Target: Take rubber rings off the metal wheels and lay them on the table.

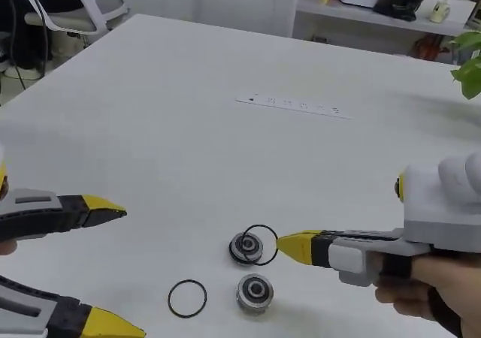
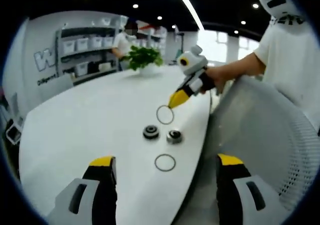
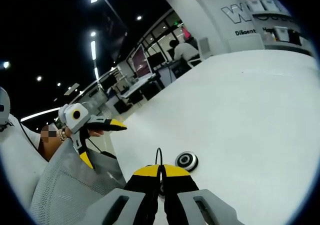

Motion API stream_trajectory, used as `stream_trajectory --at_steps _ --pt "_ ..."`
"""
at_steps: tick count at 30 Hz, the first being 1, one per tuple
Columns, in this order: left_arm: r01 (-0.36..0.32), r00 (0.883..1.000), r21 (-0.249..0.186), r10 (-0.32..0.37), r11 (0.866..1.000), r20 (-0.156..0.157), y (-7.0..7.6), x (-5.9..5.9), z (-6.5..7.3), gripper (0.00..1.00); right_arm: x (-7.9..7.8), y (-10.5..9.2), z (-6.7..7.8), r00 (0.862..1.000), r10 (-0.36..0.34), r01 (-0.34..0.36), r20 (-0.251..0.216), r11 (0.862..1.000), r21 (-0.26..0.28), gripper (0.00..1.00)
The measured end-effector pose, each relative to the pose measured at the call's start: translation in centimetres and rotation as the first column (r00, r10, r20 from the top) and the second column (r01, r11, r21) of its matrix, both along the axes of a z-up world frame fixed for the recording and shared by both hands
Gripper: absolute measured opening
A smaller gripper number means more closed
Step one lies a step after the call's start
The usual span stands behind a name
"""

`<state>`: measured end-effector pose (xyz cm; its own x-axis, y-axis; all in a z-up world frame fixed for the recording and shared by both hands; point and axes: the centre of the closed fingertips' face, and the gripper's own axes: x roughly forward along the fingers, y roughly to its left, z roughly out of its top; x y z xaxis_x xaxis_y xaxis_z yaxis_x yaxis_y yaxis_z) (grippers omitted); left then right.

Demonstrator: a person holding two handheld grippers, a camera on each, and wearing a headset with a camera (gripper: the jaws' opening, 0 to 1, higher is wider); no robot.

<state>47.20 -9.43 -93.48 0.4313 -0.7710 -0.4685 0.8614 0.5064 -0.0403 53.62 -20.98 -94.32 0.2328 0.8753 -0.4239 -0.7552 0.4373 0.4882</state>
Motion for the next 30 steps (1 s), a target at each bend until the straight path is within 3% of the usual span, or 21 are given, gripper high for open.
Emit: stream_trajectory --at_steps 6,14,17,24,30 --pt "-0.011 1.000 -0.008 0.011 1.000 -0.008 0.0 -0.1 0.0 0.83 0.0 0.3 1.0 1.000 -0.004 0.004 0.022 1.000 0.011 0.00" --pt "-0.008 1.000 0.011 0.008 1.000 -0.008 0.1 -0.1 -0.3 0.84 0.8 0.8 3.7 0.999 -0.026 0.023 0.039 0.996 0.081 0.00" --pt "-0.010 1.000 0.006 0.010 1.000 -0.009 0.1 -0.1 -0.3 0.84 0.7 1.2 4.1 1.000 -0.010 0.008 0.027 0.997 0.074 0.00" --pt "-0.007 1.000 0.012 0.007 1.000 -0.010 0.1 -0.1 -0.4 0.84 0.6 3.5 5.1 0.998 0.052 -0.055 0.047 0.997 0.059 0.00" --pt "-0.010 1.000 0.018 0.010 1.000 -0.009 0.2 -0.1 -0.5 0.84 0.2 5.4 4.1 0.994 0.104 -0.104 0.025 0.995 0.003 0.00"
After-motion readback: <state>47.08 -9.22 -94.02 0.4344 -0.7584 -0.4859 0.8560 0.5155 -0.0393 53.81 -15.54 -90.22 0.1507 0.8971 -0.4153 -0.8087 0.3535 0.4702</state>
